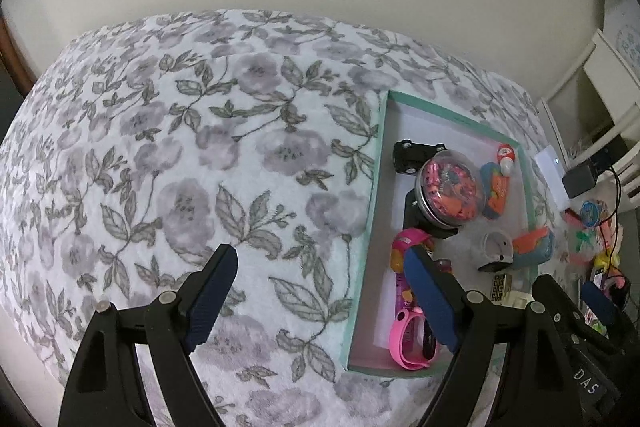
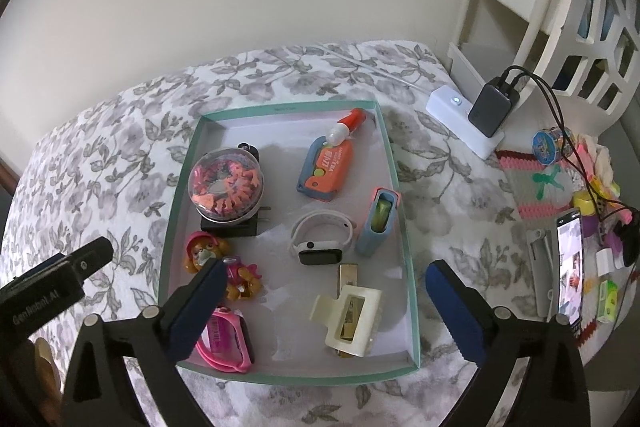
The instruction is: Organize rigid objects
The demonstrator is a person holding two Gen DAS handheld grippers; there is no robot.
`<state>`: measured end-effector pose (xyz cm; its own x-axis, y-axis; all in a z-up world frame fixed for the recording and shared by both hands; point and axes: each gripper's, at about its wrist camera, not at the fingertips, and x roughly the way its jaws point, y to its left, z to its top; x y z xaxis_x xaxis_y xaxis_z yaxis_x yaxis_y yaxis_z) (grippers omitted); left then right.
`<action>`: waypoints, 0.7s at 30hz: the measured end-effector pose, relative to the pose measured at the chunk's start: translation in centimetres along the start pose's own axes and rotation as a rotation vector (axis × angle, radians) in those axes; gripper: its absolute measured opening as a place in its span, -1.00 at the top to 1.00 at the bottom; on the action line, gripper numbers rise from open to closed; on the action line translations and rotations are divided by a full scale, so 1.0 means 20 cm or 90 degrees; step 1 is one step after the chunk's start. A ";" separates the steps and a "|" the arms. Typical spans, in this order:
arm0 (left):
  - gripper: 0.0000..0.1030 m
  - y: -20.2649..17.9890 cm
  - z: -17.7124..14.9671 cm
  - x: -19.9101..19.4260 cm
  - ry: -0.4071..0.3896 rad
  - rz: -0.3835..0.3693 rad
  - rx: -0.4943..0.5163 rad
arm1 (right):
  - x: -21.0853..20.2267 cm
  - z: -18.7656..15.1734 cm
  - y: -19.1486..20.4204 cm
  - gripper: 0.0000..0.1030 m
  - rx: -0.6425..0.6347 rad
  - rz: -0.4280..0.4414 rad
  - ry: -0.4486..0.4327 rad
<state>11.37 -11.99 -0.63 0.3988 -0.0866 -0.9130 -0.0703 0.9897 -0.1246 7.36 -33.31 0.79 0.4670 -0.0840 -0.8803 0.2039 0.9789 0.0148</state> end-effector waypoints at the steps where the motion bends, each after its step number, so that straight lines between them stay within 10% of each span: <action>1: -0.67 0.01 0.00 0.00 -0.003 0.004 -0.002 | 0.00 0.00 0.00 -0.97 0.000 0.000 0.000; 21: -0.96 0.05 -0.02 0.00 -0.026 0.033 -0.017 | -0.01 -0.01 0.01 -1.00 -0.009 0.004 -0.005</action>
<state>10.97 -11.05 -0.88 0.4310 -0.0301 -0.9018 -0.1161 0.9893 -0.0885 7.21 -33.04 0.94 0.4751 -0.0794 -0.8763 0.1887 0.9819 0.0134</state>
